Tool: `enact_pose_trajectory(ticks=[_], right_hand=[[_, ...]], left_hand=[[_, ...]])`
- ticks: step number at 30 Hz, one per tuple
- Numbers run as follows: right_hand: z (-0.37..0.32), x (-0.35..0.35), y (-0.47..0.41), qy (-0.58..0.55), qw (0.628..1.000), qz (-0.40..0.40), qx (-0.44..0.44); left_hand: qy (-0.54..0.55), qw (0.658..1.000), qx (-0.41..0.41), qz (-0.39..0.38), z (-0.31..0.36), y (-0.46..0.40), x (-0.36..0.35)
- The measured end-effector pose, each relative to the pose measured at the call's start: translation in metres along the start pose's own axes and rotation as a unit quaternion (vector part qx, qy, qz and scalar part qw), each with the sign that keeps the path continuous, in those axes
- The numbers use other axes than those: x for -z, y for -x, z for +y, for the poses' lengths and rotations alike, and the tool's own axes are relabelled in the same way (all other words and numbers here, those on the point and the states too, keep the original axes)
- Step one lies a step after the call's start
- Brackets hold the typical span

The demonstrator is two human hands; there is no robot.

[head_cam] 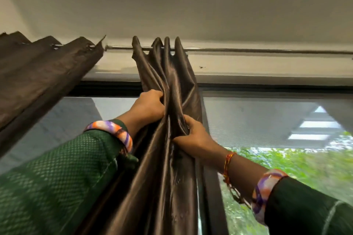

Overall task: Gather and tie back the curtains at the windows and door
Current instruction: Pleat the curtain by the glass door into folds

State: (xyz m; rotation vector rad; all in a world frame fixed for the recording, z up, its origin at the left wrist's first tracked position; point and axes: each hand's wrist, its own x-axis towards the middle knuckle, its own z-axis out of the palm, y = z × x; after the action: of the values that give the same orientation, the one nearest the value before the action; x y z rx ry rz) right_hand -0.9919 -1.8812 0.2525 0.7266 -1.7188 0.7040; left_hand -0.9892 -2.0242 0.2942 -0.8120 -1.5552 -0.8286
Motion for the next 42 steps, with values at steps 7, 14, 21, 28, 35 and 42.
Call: enact_pose_trajectory(ticks=[7,14,21,28,35,42], right_hand=[[0.003,0.122,0.014,0.043,0.999,0.030,-0.014],[0.003,0.207,0.031,0.081,0.996,0.014,-0.038],[0.006,0.274,0.048,0.121,0.991,0.030,-0.054],[0.005,0.305,0.053,0.156,0.983,0.044,-0.082],[-0.006,0.294,0.062,0.195,0.971,-0.008,-0.137],[-0.008,0.262,0.079,0.167,0.956,-0.109,-0.213]], left_hand=[[0.069,0.997,-0.024,0.010,0.114,-0.001,-0.069],[0.123,0.992,-0.025,-0.012,0.192,-0.002,-0.108],[0.178,0.983,-0.021,-0.024,0.250,0.001,-0.135],[0.221,0.975,-0.009,-0.020,0.274,0.002,-0.147],[0.187,0.982,-0.003,-0.017,0.261,0.006,-0.149],[0.007,0.999,0.049,-0.015,0.216,0.023,-0.138]])
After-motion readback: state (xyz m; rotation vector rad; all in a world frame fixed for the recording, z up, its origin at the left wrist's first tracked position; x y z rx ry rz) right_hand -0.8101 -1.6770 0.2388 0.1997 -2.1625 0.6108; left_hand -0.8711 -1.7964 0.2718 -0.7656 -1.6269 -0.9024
